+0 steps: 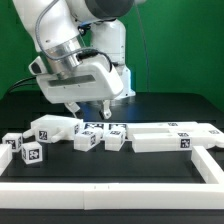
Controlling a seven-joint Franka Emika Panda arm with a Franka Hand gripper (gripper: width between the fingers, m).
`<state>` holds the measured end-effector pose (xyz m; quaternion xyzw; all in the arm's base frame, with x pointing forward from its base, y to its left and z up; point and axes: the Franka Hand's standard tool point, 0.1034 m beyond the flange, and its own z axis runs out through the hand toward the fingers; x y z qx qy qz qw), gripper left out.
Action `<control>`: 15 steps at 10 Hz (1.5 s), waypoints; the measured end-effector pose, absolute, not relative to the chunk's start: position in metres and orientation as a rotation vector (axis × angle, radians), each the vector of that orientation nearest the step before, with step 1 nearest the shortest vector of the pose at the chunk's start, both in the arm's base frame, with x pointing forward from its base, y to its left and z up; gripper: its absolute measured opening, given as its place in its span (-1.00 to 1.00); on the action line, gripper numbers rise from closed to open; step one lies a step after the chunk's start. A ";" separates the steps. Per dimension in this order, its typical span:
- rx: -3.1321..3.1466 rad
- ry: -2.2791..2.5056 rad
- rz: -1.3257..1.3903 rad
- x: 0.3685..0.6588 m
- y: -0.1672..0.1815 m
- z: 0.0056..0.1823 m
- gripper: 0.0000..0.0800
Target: Assemble chair
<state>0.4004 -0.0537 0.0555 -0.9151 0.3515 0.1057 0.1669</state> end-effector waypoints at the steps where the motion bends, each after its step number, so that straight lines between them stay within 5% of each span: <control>1: -2.604 1.002 0.302 0.400 -0.054 0.055 0.62; 7: -2.710 0.765 0.365 0.415 -0.105 0.060 0.62; 15: -2.930 0.617 0.315 0.434 -0.122 0.055 0.62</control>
Offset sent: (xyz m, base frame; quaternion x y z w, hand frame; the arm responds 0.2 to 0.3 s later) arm 0.0151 -0.0515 0.0171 -0.0756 -0.0983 -0.0582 0.9906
